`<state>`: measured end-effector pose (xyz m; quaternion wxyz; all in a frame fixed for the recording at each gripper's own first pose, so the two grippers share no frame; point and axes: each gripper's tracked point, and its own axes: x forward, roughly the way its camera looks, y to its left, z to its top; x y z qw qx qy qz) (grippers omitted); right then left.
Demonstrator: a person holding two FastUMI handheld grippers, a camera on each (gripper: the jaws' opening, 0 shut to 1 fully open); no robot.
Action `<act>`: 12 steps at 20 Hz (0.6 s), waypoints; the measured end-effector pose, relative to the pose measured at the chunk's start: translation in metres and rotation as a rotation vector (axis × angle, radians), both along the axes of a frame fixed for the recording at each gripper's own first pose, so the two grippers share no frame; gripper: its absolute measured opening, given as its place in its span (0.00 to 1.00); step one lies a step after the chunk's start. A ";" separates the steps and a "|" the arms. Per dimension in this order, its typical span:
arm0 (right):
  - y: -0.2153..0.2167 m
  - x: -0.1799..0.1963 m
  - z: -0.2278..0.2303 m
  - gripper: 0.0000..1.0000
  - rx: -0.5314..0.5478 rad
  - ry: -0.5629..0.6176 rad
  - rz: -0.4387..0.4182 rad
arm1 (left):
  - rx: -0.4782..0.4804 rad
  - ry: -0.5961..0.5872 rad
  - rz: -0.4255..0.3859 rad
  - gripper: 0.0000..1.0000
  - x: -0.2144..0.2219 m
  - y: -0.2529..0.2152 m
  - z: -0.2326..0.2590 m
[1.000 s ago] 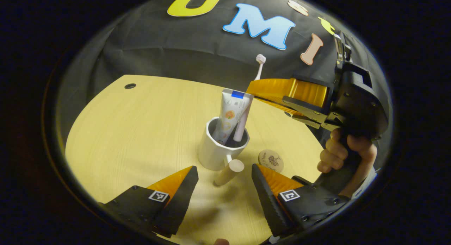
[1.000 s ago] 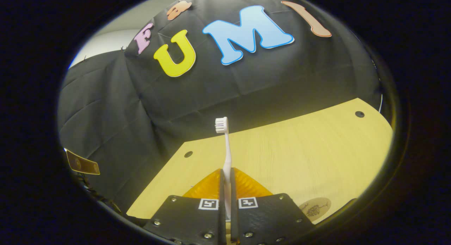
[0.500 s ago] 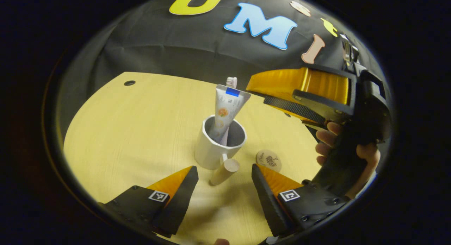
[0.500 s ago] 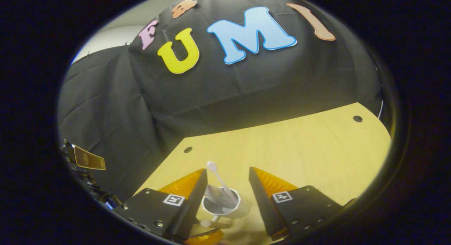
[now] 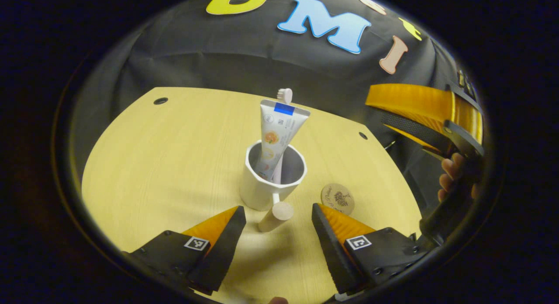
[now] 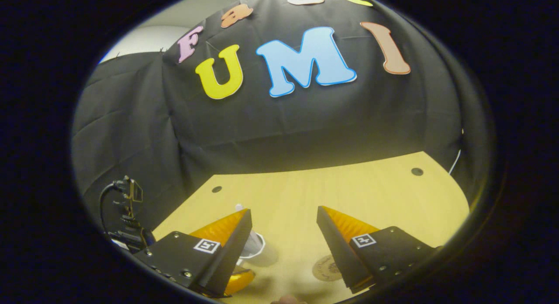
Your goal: Put the toothbrush and toothpaste on the desktop into the cup, then pick up the cup and place it on the coaster on the desktop.
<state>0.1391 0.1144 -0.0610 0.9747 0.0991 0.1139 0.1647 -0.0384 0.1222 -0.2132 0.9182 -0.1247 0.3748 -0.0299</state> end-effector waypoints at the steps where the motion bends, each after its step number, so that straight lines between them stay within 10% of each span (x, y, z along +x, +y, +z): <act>1: -0.009 -0.004 0.002 0.94 -0.018 -0.009 -0.015 | -0.003 0.009 -0.002 0.95 0.002 -0.002 -0.001; 12: -0.081 -0.054 0.003 0.94 -0.043 -0.011 -0.126 | 0.065 0.187 0.009 0.94 0.014 0.013 -0.024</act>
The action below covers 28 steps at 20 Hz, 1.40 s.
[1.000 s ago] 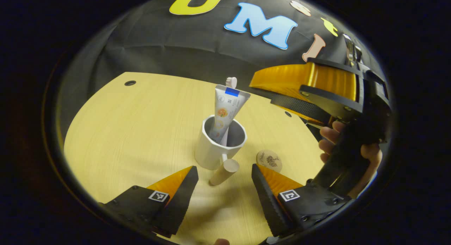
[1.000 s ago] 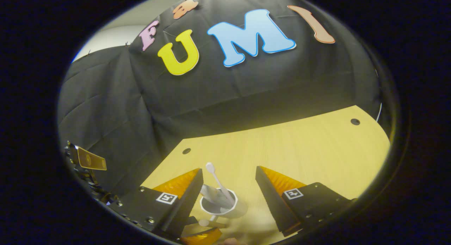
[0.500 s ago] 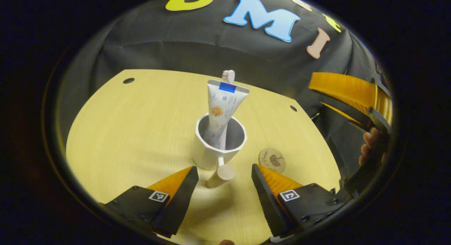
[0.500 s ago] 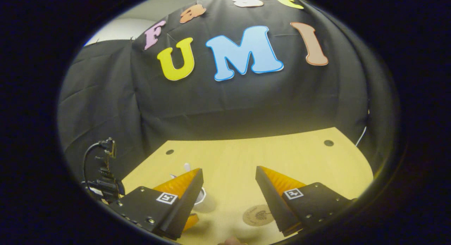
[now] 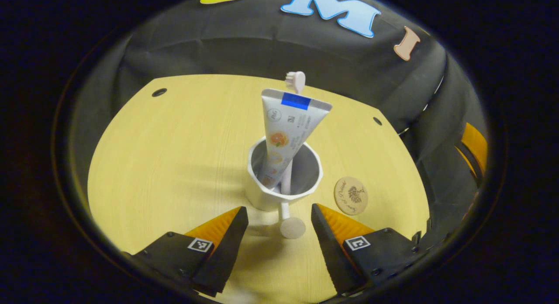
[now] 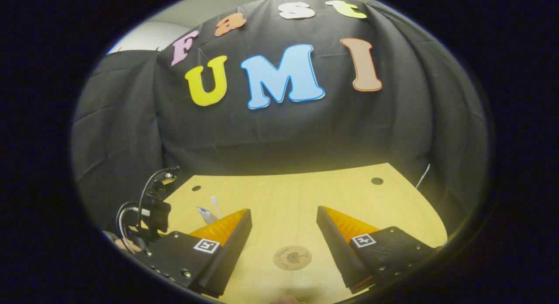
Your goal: Put the toothbrush and toothpaste on the desktop into the cup, then pick up the cup and place it on the coaster on the desktop.
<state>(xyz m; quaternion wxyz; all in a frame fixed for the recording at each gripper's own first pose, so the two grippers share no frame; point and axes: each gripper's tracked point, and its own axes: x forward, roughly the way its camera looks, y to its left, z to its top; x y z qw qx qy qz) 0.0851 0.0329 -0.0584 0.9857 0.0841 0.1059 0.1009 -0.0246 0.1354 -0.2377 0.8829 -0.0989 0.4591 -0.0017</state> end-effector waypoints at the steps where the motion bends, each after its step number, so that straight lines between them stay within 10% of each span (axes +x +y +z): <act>1: -0.005 -0.003 -0.003 0.94 0.001 0.007 -0.011 | -0.005 0.018 -0.001 0.93 0.002 0.000 -0.003; 4: -0.021 -0.014 -0.011 0.94 0.013 0.031 -0.041 | -0.006 0.051 0.009 0.70 0.005 0.000 -0.009; 8: -0.035 -0.020 -0.019 0.94 0.027 0.054 -0.073 | 0.022 0.065 0.003 0.68 0.008 -0.001 -0.009; 10: -0.039 -0.022 -0.022 0.94 0.035 0.063 -0.082 | 0.038 0.074 -0.003 0.48 0.009 -0.004 -0.013; 16: -0.044 -0.027 -0.028 0.94 0.021 0.078 -0.088 | 0.123 0.070 -0.034 0.32 0.012 0.001 -0.013; 28: -0.049 -0.022 -0.029 0.94 0.039 0.084 -0.093 | 0.139 0.026 -0.027 0.25 0.012 -0.010 -0.013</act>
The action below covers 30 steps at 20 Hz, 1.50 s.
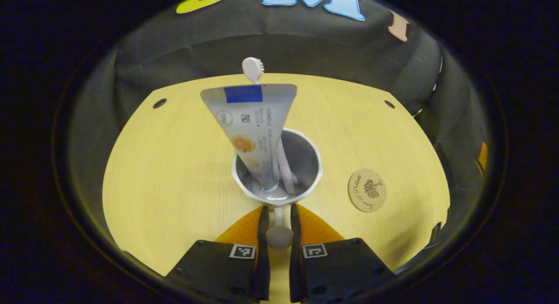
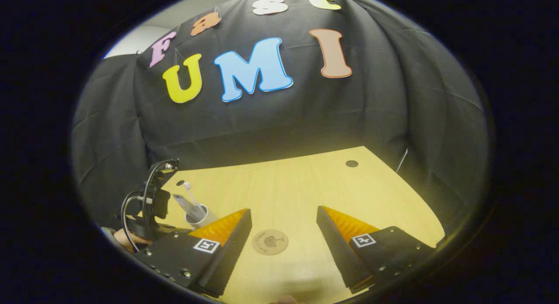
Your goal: Put the toothbrush and toothpaste on the desktop into the cup, then pick up the cup and place it on the coaster on the desktop.
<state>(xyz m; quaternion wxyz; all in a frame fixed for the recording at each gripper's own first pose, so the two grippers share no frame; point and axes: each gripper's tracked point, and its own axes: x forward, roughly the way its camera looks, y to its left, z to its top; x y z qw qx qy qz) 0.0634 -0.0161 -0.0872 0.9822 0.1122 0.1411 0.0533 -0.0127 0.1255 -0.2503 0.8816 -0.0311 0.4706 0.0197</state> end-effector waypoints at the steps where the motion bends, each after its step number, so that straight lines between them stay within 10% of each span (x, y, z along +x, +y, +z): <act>1: -0.001 0.000 0.000 0.94 0.001 0.001 -0.002 | -0.003 -0.005 -0.002 0.25 0.000 -0.002 0.002; 30: -0.067 -0.027 -0.015 0.94 0.050 0.027 -0.131 | -0.015 0.046 -0.287 0.24 0.007 -0.162 -0.012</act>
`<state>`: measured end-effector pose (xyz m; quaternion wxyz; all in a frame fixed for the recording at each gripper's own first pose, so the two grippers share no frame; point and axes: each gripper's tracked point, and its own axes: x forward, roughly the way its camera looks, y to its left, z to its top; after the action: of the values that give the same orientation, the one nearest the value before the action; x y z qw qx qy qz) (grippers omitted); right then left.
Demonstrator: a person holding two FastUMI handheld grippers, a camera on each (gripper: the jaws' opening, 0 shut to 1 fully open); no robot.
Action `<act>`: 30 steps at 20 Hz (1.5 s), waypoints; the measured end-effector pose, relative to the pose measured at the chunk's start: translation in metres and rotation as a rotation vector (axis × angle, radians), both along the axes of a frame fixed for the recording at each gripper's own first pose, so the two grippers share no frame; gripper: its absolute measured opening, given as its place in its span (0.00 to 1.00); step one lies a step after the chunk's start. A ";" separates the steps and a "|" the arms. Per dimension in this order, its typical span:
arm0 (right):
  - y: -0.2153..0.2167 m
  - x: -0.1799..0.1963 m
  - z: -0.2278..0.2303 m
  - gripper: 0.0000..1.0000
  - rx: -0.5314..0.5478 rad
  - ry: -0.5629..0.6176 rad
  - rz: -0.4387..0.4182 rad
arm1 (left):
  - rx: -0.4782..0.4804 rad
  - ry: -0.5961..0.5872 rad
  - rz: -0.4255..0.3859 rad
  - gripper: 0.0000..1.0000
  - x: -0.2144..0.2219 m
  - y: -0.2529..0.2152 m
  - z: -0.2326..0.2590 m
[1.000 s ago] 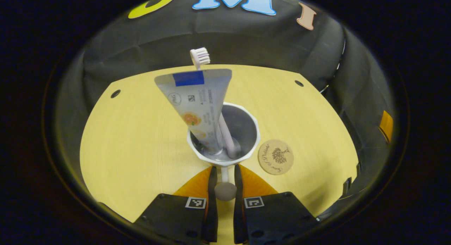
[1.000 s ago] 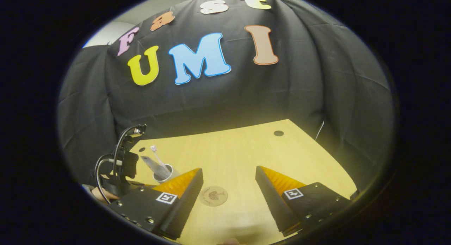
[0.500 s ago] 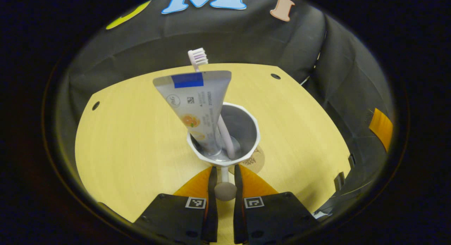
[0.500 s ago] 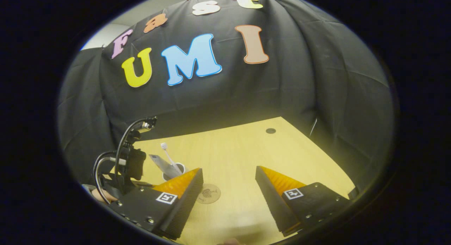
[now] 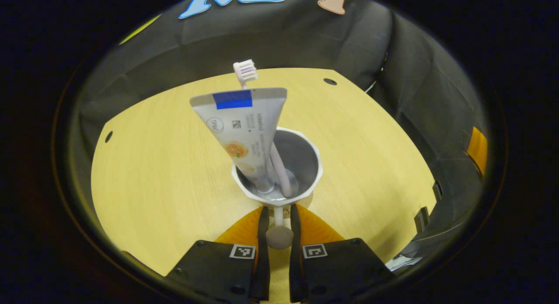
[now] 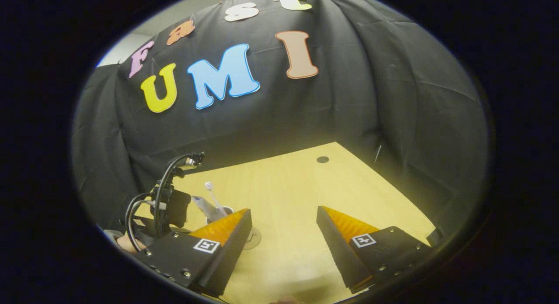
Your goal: Put the toothbrush and toothpaste on the desktop into the cup, then pick up the cup and place it on the coaster on the desktop.
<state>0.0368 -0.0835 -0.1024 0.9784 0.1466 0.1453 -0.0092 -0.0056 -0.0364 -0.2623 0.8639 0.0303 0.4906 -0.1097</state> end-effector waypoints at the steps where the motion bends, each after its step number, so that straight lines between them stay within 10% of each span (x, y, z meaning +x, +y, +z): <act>1: -0.002 0.000 0.000 0.94 0.002 0.002 0.000 | 0.009 0.001 -0.003 0.24 0.001 -0.001 -0.002; 12: -0.007 0.009 0.002 0.94 0.004 -0.012 0.058 | 0.029 -0.035 0.031 0.32 0.000 -0.011 0.004; 18: -0.012 0.018 0.005 0.94 -0.057 -0.037 0.084 | -0.033 -0.210 0.075 0.91 0.001 -0.025 0.042; 30: 0.031 0.020 0.061 0.94 -0.118 -0.175 0.133 | -0.033 -0.685 0.161 0.94 -0.020 0.024 0.189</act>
<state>0.0565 -0.0529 -0.0410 0.9927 0.0792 0.0679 0.0600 -0.0252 -0.0120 -0.0737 0.9846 0.0127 0.1714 -0.0327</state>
